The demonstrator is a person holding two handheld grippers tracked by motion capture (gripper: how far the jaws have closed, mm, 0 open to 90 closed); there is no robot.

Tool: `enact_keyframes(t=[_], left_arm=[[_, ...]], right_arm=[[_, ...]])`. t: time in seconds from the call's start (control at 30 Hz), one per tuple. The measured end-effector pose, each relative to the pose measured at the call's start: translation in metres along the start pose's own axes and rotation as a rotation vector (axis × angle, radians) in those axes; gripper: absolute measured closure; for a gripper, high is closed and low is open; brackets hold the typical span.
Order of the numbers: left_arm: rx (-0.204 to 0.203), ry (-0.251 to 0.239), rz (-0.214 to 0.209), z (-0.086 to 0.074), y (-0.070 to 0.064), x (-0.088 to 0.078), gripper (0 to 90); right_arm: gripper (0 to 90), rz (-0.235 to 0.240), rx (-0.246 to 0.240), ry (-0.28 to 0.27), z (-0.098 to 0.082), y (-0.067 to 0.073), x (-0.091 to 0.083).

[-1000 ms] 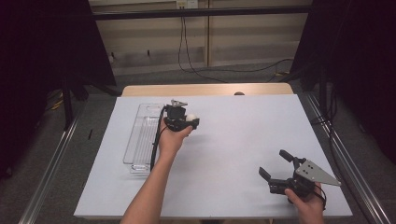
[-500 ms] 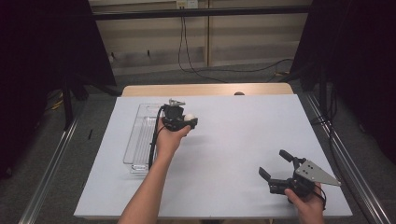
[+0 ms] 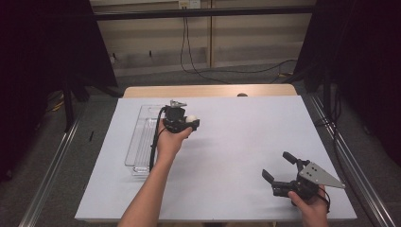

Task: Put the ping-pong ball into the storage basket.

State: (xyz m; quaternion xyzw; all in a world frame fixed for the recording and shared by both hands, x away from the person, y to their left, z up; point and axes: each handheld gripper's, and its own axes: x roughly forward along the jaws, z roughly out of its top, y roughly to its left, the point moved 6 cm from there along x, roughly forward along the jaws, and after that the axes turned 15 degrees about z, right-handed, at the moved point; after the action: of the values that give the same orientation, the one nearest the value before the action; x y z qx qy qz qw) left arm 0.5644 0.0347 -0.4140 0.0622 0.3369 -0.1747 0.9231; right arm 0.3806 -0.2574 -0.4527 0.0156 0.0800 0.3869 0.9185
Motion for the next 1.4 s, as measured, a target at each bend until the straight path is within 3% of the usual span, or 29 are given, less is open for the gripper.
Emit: enact_keyframes(t=[0.17,0.2,0.27,0.33,0.43,0.47,0.5,0.57,0.7,0.77,0.8,0.93,1.13,1.17,1.23,1.3,1.33,1.4], left_arm=[[-0.007,0.002,0.011,0.0,0.002,-0.001,51.2],[0.019,0.013,0.013,-0.001,0.004,-0.002,51.2],[-0.015,-0.007,0.01,0.0,0.002,-0.003,51.2],[0.003,-0.001,0.007,0.0,0.004,-0.005,51.2],[-0.019,-0.009,0.012,0.001,0.004,-0.006,51.2],[0.006,0.001,0.009,0.0,0.007,-0.007,51.2],[-0.015,-0.011,0.014,0.001,0.006,-0.007,51.2],[0.0,-0.003,0.016,0.0,0.008,-0.009,51.2],[-0.022,-0.018,0.014,0.002,0.008,-0.011,51.2],[0.004,-0.006,0.011,0.001,0.01,-0.012,51.2],[-0.011,-0.012,0.011,0.002,0.01,-0.012,51.2],[0.002,-0.009,0.014,0.002,0.011,-0.014,51.2],[-0.02,-0.019,0.016,0.002,0.013,-0.015,51.2],[0.001,-0.011,0.015,0.001,0.015,-0.016,51.2],[0.004,-0.01,0.017,0.001,0.016,-0.017,51.2],[-0.024,-0.022,0.025,0.002,0.015,-0.017,51.2],[0.0,-0.011,0.025,0.001,0.017,-0.018,51.2],[0.004,-0.012,0.019,0.001,0.018,-0.019,51.2]], right_arm=[[2.1,0.007,-0.004,0.002,0.0,0.0,0.0],[2.1,0.004,-0.003,0.005,0.0,0.0,0.0],[2.1,0.004,-0.003,0.004,0.0,0.0,0.0],[2.1,0.008,-0.005,0.002,0.0,0.0,0.0],[2.1,0.004,-0.003,0.003,0.0,0.0,0.0],[2.1,0.004,-0.002,0.003,0.0,0.0,0.0],[2.1,0.008,-0.006,0.004,0.0,0.0,0.0],[2.1,0.008,-0.005,0.002,0.0,0.0,0.0],[2.1,0.005,0.0,0.005,-0.001,0.0,0.0],[2.1,0.007,-0.003,0.005,-0.001,0.0,0.001],[2.1,0.008,-0.006,0.007,-0.001,0.001,0.001],[2.1,0.007,-0.004,0.005,0.0,0.0,0.001],[2.1,0.004,-0.005,0.003,0.0,0.0,0.0],[2.1,0.004,-0.005,0.003,0.0,0.0,0.0],[2.1,0.004,-0.005,0.002,0.0,0.0,0.0],[2.1,0.003,-0.006,0.002,0.0,0.0,0.0],[2.1,0.003,-0.006,0.003,0.0,0.0,0.0],[2.1,0.006,-0.006,0.006,0.0,0.0,0.0]])
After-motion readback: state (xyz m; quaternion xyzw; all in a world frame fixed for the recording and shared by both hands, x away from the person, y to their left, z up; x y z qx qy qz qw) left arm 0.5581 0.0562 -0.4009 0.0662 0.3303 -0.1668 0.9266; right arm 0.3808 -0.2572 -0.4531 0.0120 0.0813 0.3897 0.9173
